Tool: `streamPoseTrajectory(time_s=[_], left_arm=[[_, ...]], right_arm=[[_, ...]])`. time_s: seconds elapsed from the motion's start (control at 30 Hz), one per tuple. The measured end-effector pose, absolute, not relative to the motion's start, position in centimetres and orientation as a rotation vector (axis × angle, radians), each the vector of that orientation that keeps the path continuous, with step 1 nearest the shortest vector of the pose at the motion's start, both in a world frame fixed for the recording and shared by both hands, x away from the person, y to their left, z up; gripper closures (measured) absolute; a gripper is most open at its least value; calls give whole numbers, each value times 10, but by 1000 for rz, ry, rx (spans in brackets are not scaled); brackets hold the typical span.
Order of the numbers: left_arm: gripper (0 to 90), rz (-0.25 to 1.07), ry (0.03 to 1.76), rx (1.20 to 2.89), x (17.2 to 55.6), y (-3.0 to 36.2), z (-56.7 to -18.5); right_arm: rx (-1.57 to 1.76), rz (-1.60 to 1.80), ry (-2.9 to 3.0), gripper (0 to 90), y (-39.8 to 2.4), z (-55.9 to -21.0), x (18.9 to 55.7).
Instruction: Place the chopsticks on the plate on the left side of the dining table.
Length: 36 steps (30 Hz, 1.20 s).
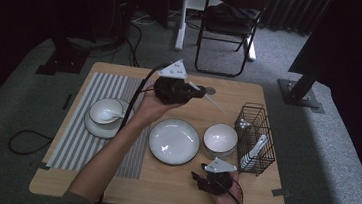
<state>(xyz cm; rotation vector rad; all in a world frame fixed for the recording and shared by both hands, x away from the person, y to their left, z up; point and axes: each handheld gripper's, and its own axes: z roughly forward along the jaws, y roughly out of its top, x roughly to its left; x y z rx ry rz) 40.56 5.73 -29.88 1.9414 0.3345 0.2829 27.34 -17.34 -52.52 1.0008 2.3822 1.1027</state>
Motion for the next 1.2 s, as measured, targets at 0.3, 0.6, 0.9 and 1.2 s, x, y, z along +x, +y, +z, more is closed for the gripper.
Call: streamPoseTrajectory(time_s=[0.3,0.6,0.9,1.2], left_arm=[[841,296,346,1943,397,91,-304],[841,300,346,1960,385,112,-312],[841,311,362,1979,375,130,-320],[840,304,380,1997,365,149,-332]], right_arm=[[999,1098,2379,489,-173,-525,274],[994,1099,2379,489,-173,-525,273],[996,1099,2380,492,-173,-525,273],[995,1095,2383,492,-172,-525,274]])
